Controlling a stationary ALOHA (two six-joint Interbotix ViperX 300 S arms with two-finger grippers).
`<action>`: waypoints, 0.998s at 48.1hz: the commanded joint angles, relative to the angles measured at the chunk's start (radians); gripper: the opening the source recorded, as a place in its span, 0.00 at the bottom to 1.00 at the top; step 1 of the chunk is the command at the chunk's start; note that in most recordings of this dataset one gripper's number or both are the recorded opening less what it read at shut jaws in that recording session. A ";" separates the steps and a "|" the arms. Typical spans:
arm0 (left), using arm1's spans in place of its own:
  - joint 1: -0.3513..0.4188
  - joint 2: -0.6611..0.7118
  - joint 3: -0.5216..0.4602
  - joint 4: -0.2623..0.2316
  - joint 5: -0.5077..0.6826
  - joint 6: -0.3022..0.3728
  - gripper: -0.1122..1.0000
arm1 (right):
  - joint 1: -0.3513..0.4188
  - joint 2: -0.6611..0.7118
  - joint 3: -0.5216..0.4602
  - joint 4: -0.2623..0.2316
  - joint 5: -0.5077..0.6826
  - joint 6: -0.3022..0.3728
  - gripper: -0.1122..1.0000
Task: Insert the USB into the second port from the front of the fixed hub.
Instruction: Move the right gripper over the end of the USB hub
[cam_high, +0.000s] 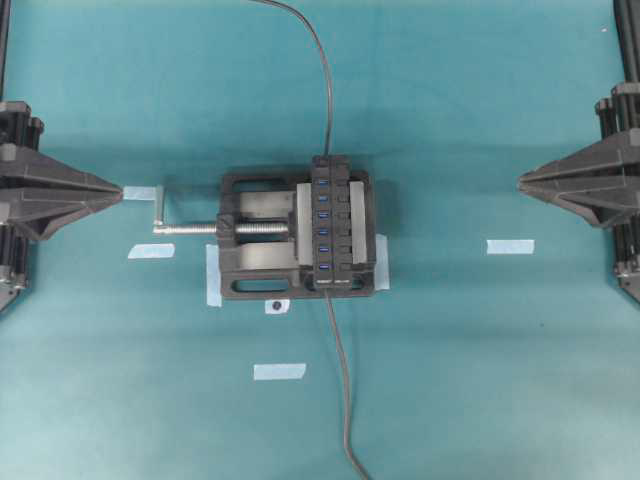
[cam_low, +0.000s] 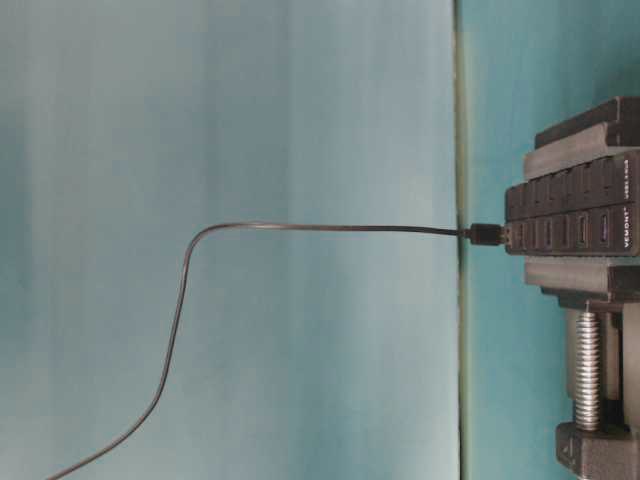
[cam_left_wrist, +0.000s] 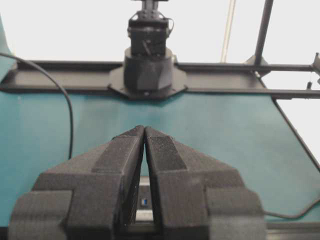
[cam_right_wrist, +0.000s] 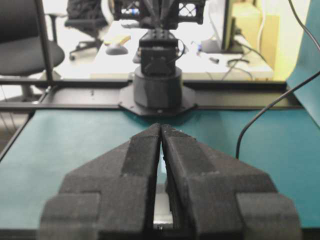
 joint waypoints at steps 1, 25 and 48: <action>-0.008 0.012 0.009 0.008 -0.023 -0.017 0.22 | -0.009 0.014 0.000 0.005 -0.005 0.003 0.25; -0.014 0.054 -0.015 0.009 0.138 -0.044 0.10 | -0.058 0.126 -0.067 0.067 0.192 0.114 0.13; -0.014 0.038 -0.038 0.008 0.316 -0.048 0.10 | -0.167 0.370 -0.245 0.003 0.456 0.110 0.13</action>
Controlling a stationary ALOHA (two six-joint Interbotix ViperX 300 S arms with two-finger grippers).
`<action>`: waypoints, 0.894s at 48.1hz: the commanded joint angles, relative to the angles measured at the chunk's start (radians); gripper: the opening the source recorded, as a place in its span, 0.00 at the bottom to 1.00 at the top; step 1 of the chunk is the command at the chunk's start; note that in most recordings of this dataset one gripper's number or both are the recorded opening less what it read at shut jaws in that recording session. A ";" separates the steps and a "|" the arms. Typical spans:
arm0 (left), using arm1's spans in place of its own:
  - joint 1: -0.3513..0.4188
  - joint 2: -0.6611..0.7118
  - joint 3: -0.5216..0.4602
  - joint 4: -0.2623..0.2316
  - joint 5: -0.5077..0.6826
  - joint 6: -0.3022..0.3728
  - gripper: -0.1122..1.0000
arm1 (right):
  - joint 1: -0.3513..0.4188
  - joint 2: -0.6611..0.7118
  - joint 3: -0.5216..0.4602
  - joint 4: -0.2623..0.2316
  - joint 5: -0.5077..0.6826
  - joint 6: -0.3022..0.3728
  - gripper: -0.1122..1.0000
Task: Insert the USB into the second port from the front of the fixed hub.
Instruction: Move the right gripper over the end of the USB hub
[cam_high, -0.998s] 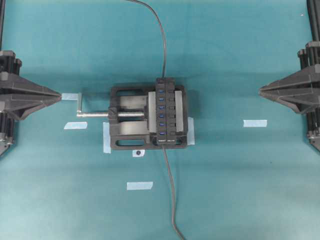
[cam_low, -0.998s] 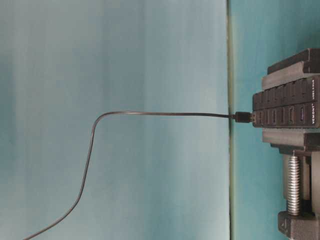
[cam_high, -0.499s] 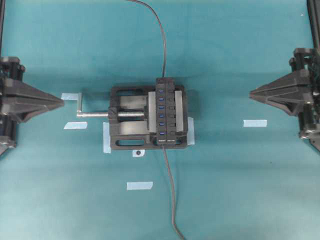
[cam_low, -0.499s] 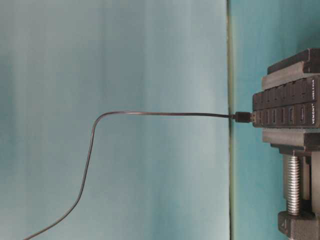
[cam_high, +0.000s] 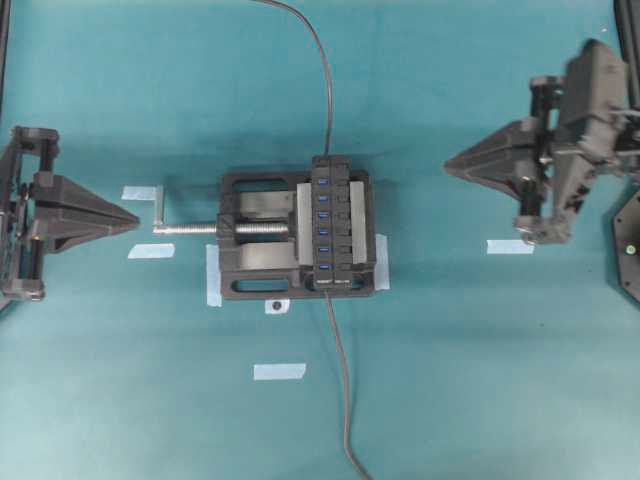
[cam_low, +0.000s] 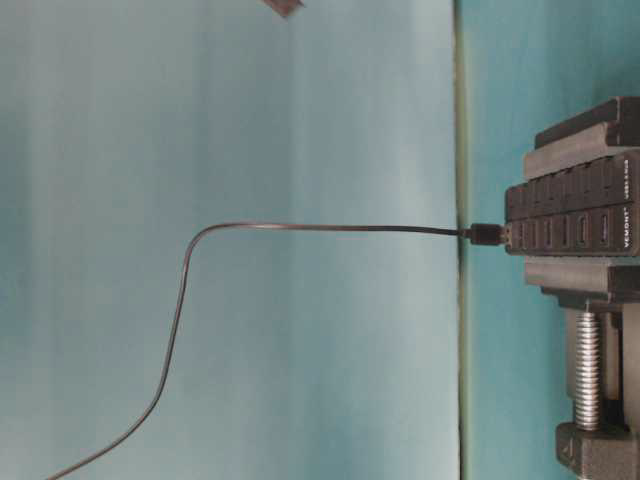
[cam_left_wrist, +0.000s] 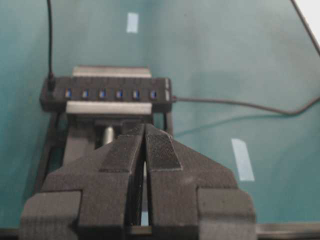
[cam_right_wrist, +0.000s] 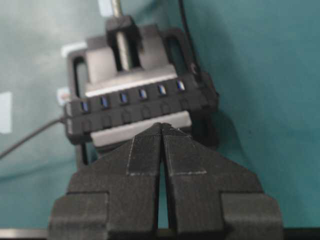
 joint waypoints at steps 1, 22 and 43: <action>0.000 -0.006 -0.029 0.000 0.015 -0.003 0.10 | -0.011 0.028 -0.043 -0.003 0.011 0.005 0.13; 0.000 -0.015 -0.029 0.000 0.043 -0.005 0.10 | -0.058 0.233 -0.146 -0.054 0.025 -0.003 0.13; 0.000 -0.015 -0.032 0.000 0.043 -0.006 0.10 | -0.064 0.453 -0.288 -0.167 0.097 -0.002 0.13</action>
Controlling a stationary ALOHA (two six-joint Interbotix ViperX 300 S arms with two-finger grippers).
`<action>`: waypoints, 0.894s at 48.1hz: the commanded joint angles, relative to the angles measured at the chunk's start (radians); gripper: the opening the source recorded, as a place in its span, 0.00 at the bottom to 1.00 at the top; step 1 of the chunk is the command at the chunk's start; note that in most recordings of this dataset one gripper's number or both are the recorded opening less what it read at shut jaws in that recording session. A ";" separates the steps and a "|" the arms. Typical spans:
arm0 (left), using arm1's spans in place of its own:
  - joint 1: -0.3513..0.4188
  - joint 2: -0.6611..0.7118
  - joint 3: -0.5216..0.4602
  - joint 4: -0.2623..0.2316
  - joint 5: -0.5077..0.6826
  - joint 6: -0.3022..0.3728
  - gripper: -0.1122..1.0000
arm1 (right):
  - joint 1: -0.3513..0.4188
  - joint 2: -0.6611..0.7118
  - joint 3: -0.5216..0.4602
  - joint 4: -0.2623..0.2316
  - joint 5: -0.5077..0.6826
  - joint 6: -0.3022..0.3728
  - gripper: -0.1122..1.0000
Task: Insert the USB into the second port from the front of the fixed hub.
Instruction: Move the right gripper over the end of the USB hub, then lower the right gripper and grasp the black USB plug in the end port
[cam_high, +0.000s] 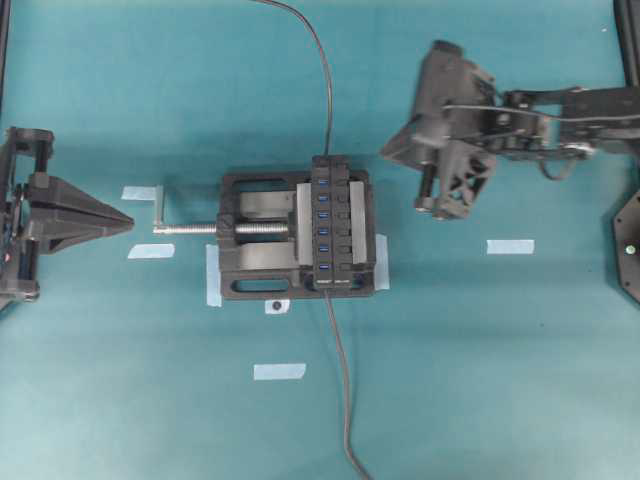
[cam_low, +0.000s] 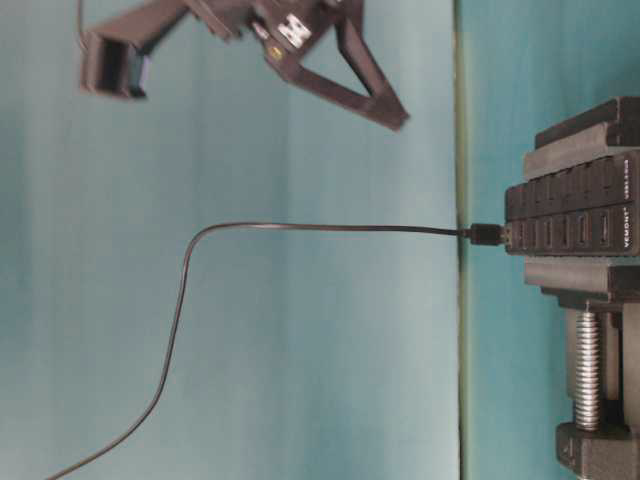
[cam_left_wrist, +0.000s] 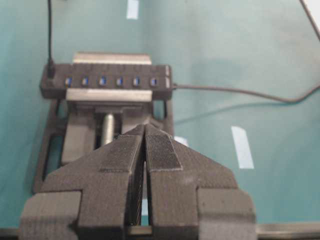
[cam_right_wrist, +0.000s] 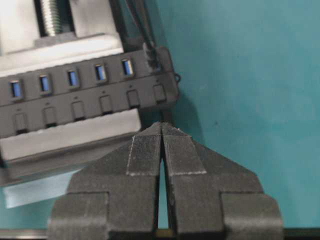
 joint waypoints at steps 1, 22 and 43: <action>0.000 0.005 -0.032 0.002 -0.005 -0.003 0.10 | -0.005 0.028 -0.052 -0.020 0.006 0.000 0.13; 0.000 0.008 -0.032 0.002 -0.005 -0.003 0.10 | -0.014 0.149 -0.126 -0.028 0.012 -0.005 0.13; 0.000 0.011 -0.034 0.002 -0.009 -0.003 0.10 | -0.012 0.169 -0.149 -0.028 -0.003 -0.006 0.15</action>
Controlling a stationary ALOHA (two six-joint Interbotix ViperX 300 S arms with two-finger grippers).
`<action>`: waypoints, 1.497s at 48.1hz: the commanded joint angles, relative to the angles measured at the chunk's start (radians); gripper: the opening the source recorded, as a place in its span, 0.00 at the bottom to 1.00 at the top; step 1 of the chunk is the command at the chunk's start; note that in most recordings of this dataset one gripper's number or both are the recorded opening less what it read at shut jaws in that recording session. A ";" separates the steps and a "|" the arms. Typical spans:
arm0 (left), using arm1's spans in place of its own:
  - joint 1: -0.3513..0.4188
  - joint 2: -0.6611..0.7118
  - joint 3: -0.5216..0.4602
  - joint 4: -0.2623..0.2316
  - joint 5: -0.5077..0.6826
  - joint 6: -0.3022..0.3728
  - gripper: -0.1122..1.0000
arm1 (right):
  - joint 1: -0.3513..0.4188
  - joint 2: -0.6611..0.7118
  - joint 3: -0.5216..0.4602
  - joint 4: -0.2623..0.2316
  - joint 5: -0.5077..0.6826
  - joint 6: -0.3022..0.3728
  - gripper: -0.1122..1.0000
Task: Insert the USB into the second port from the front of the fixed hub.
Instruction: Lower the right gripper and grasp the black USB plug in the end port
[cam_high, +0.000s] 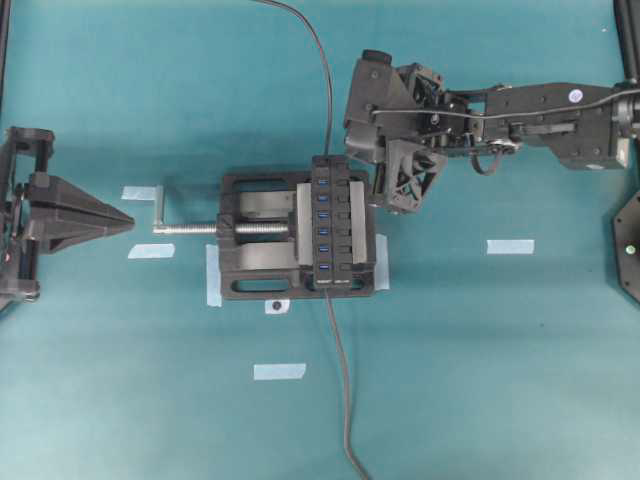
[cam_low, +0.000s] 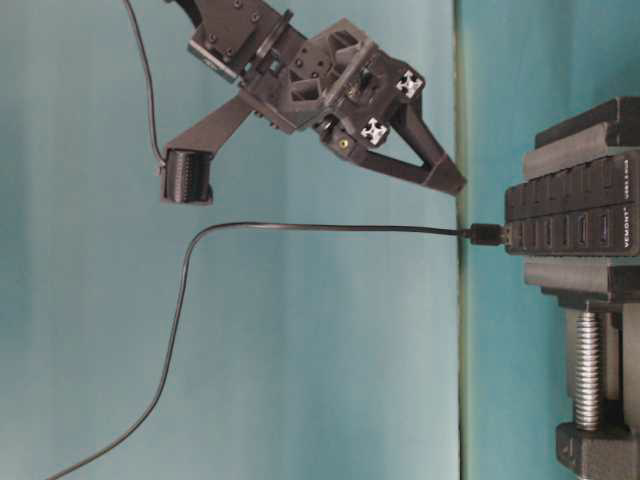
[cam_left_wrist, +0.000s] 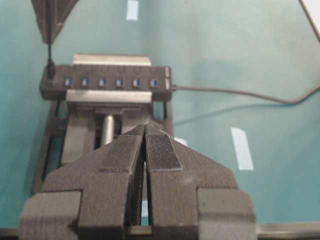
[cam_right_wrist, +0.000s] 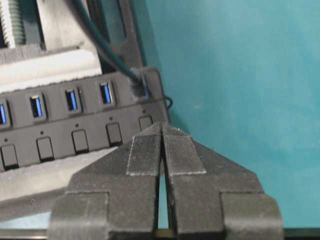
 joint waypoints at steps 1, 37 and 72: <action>0.002 0.008 -0.029 0.000 -0.008 -0.002 0.10 | 0.000 -0.014 -0.021 -0.002 -0.015 -0.006 0.15; 0.009 0.009 -0.031 0.000 -0.011 -0.002 0.10 | 0.005 0.025 -0.043 -0.002 -0.075 -0.002 0.91; 0.009 0.009 -0.032 0.000 -0.018 -0.006 0.10 | 0.012 0.094 -0.094 -0.002 -0.075 0.003 0.76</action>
